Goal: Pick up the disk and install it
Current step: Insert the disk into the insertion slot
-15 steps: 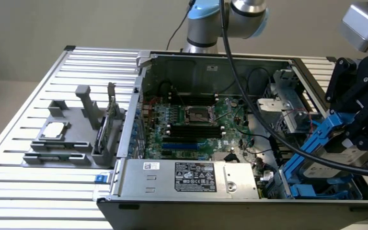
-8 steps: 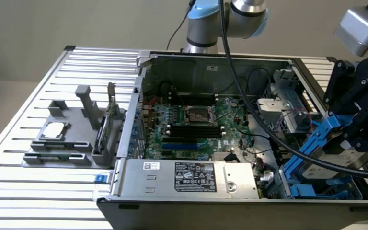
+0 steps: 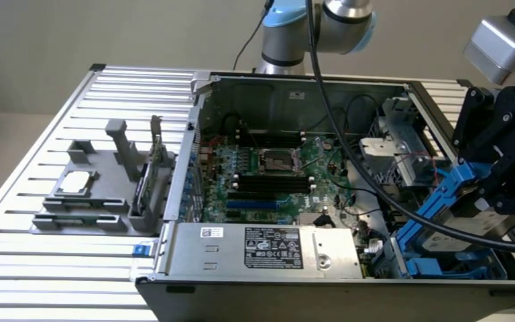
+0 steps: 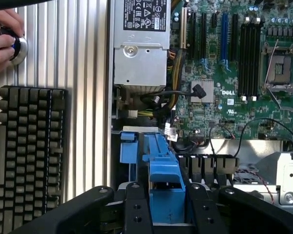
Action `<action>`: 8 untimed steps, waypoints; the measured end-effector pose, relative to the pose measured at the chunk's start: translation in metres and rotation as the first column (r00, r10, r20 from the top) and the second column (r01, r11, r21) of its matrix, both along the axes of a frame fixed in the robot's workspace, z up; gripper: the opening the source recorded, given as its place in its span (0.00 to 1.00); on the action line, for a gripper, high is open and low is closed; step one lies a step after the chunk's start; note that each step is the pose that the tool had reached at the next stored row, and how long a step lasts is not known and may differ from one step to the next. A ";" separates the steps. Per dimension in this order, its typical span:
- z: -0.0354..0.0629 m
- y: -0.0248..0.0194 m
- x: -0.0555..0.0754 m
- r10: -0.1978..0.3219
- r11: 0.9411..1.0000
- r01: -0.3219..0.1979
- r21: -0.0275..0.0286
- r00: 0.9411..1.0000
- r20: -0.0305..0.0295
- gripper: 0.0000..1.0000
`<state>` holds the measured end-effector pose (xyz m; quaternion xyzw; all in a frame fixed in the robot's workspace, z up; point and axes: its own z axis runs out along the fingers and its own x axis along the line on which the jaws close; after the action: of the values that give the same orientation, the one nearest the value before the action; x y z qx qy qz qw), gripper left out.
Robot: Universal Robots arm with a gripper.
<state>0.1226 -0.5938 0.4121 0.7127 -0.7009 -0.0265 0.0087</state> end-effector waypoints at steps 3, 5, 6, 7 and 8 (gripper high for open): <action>-0.0004 0.0004 0.000 0.000 1.000 0.000 0.002 1.000 0.002 0.33; -0.0002 0.0005 0.000 0.000 1.000 0.000 0.002 1.000 0.004 0.33; -0.0002 0.0006 0.000 0.000 1.000 0.000 0.002 1.000 0.004 0.33; -0.0003 0.0006 0.000 0.000 1.000 0.000 0.002 1.000 0.004 0.33; -0.0003 0.0006 0.000 0.000 1.000 0.000 0.002 1.000 0.004 0.33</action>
<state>0.1224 -0.5933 0.4117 0.7128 -0.7008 -0.0257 0.0064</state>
